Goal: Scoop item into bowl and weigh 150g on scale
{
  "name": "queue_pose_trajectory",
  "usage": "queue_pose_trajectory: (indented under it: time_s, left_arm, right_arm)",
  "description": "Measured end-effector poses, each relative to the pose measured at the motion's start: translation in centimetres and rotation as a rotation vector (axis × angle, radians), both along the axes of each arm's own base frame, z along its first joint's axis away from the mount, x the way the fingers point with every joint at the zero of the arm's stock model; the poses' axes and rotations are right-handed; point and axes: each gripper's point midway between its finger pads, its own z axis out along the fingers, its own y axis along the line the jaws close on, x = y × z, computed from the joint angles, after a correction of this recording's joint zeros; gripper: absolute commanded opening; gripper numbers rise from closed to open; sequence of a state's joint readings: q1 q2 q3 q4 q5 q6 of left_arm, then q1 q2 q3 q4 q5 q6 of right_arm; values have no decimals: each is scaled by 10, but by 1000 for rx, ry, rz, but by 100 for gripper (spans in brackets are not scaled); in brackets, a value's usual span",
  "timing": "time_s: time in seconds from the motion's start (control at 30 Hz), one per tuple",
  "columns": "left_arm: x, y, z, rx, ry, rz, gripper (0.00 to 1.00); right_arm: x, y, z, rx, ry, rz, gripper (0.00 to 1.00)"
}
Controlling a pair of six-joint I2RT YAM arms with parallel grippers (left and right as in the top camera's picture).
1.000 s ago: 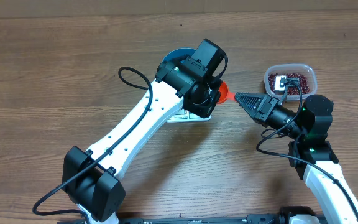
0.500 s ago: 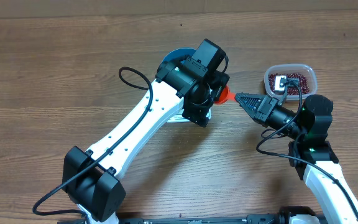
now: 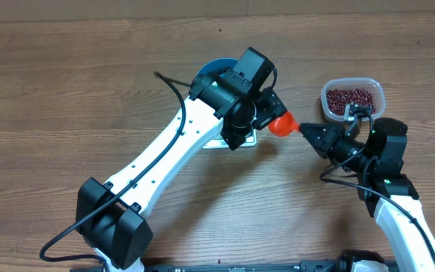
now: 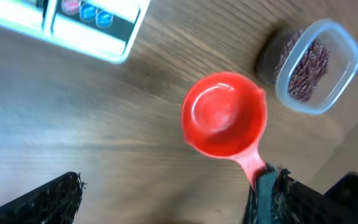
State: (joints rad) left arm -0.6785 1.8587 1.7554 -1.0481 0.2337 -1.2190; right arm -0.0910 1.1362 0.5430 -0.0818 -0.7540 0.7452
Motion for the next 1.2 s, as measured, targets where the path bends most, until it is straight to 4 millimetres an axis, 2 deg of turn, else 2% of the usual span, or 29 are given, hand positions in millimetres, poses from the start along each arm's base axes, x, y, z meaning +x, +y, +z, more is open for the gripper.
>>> queue_pose_trajectory:
  time_s: [0.1, 0.2, 0.27, 0.33, 0.37, 0.4, 0.47, 0.57, 0.73, 1.07, 1.2]
  left_arm:
    - [6, 7, -2, 70, -94, -121, 100]
    - [9, 21, -7, 168, -153, -210, 97]
    - [10, 32, -10, 240, -179, -250, 82]
    - [13, 40, -11, 298, -207, -283, 53]
    - [15, 43, -11, 319, -220, -301, 47]
    - [16, 45, -11, 332, -231, -315, 31]
    - [18, 48, -11, 367, -262, -378, 18]
    - [20, 50, -11, 409, -306, -498, 7]
    - [21, 51, -11, 456, -363, -668, 4]
    - [36, 44, -8, 486, -470, -776, 4]
    - [35, 45, -31, 497, -459, -791, 4]
  right_arm:
    - [-7, -8, -1, -77, 47, -24, 4]
    - [-9, -19, 18, -166, 36, -58, 4]
    - [-7, -25, 31, -206, -6, -79, 4]
    - [-9, -29, 38, -239, -37, -96, 4]
    - [-10, -30, 39, -246, -44, -100, 4]
    - [-10, -31, 41, -253, -52, -104, 4]
    - [-10, -33, 44, -266, -68, -113, 4]
    - [-11, -33, 46, -272, -79, -117, 4]
    - [-10, -35, 46, -280, -81, -121, 4]
    - [-10, -35, 46, -281, -82, -120, 4]
    - [-10, -35, 46, -281, -82, -120, 4]
